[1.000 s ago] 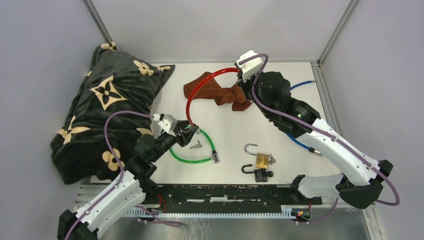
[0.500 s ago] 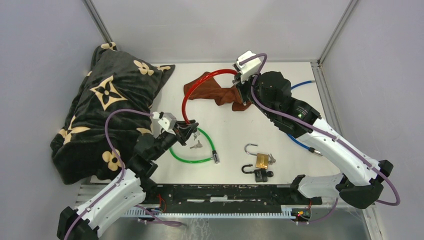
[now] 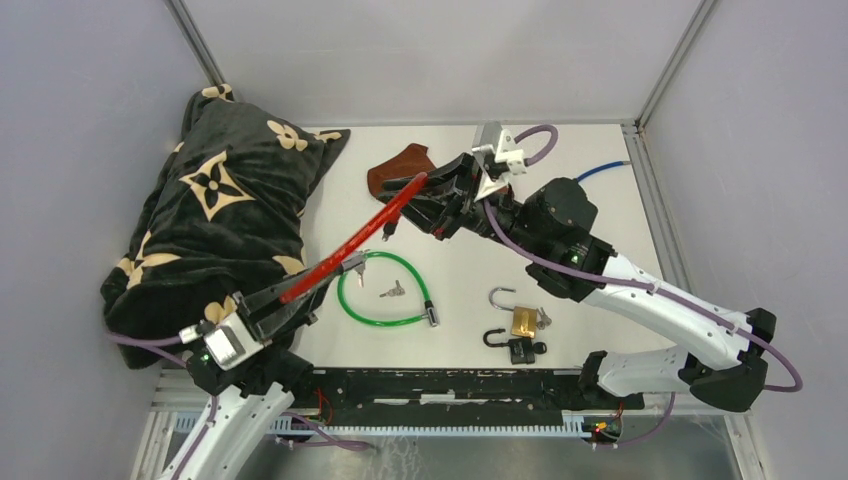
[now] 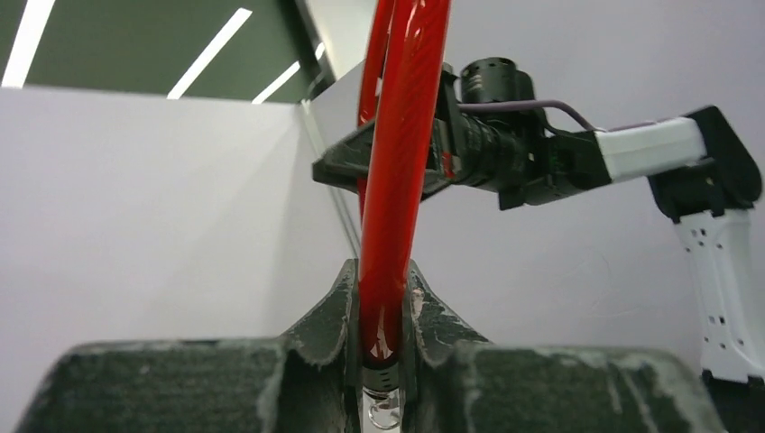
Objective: Lock with the key
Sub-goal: Lock the lock.
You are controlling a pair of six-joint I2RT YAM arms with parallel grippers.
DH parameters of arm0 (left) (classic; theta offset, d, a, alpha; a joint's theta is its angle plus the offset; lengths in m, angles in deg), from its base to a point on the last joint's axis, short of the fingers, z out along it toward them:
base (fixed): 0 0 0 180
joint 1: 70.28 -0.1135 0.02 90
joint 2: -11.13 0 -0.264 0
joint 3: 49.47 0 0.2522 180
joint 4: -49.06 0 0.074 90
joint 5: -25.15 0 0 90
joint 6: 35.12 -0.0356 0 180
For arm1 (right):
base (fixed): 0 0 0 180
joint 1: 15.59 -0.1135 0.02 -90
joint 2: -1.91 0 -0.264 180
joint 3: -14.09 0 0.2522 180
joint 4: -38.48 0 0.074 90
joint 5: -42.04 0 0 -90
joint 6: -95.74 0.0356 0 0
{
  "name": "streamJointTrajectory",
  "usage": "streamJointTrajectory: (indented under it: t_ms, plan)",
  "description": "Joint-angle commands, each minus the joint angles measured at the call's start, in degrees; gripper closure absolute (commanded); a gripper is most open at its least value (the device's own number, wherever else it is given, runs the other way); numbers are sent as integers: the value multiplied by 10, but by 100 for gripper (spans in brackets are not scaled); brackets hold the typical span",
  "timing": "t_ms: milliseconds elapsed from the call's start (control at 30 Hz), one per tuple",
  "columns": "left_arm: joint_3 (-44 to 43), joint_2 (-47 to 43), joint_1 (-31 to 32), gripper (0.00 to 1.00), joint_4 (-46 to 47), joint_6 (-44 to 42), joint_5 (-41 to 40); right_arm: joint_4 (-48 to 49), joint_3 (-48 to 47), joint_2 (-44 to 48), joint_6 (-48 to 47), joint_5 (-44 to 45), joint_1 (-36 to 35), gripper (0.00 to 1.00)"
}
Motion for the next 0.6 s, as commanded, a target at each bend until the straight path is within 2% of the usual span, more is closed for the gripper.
streamJointTrajectory:
  t_ms: [0, 133, 267, 300, 367, 400, 433, 467, 567]
  plan:
    - [32, -36, -10, 98, 115, -82, 135, 147, -5, 10, 36, -23, -39, 100]
    - [39, -46, -11, 98, 129, -173, 165, 153, 10, 10, 40, -6, -65, 100]
    - [38, -44, -10, 98, 156, -213, 184, 151, 24, 15, 39, -1, -78, 100]
    - [40, -46, -11, 98, 158, -264, 211, 152, 27, 18, 38, -1, -79, 100]
    - [37, -52, -11, 98, 94, -393, 294, 150, 28, 21, 31, -3, -80, 100]
    - [28, -58, -10, 98, 27, -477, 322, 144, 27, 22, 26, -3, -80, 100]
    - [18, -63, -10, 98, -80, -564, 340, 137, 26, 25, 19, -3, -80, 100]
    - [9, -65, -10, 98, -120, -647, 348, 133, 26, 27, 14, -2, -80, 100]
    - [-5, -59, -10, 98, -212, -755, 358, 117, 28, 36, -8, 10, -79, 100]
